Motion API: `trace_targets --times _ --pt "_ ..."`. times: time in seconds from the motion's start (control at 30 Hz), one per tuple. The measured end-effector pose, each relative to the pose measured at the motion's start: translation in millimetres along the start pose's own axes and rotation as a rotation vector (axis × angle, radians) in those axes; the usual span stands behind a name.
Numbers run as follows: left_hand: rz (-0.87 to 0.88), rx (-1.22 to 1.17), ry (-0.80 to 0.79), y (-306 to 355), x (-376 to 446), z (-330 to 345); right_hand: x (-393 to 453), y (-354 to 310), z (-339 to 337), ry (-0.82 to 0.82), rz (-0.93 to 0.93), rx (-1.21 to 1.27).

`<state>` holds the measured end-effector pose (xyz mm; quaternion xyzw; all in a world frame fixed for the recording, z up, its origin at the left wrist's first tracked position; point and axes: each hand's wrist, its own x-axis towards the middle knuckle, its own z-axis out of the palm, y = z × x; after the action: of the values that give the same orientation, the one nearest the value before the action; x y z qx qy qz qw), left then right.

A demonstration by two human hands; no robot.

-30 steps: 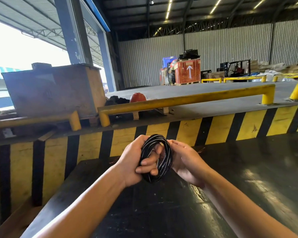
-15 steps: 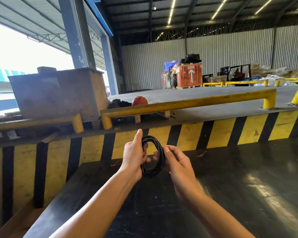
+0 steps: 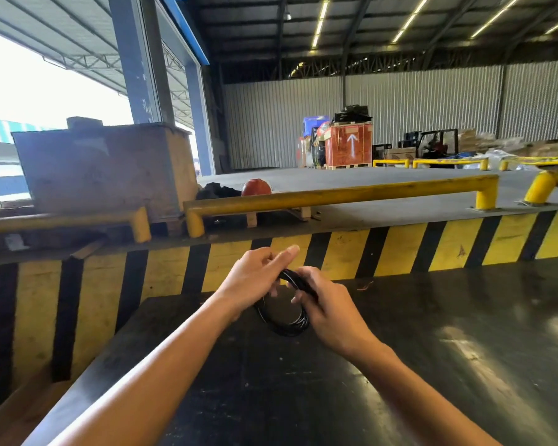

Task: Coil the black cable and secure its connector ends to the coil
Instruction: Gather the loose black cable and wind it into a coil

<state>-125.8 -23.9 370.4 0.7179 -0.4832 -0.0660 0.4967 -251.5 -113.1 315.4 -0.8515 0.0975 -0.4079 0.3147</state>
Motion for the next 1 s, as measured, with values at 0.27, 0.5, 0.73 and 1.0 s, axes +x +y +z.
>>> trace_targets --times 0.27,0.5,0.73,1.0 --pt "0.194 0.026 0.337 -2 -21 5 -24 -23 17 0.042 -0.040 -0.033" --pt "-0.071 -0.286 -0.076 -2 -44 9 -44 -23 5 -0.077 0.169 -0.169" --pt "-0.090 -0.234 -0.176 -10 -56 39 -68 1 -7 -0.074 0.112 -0.171" --pt "-0.135 0.121 -0.141 -93 -73 108 -137 107 -18 -0.329 0.533 -0.090"
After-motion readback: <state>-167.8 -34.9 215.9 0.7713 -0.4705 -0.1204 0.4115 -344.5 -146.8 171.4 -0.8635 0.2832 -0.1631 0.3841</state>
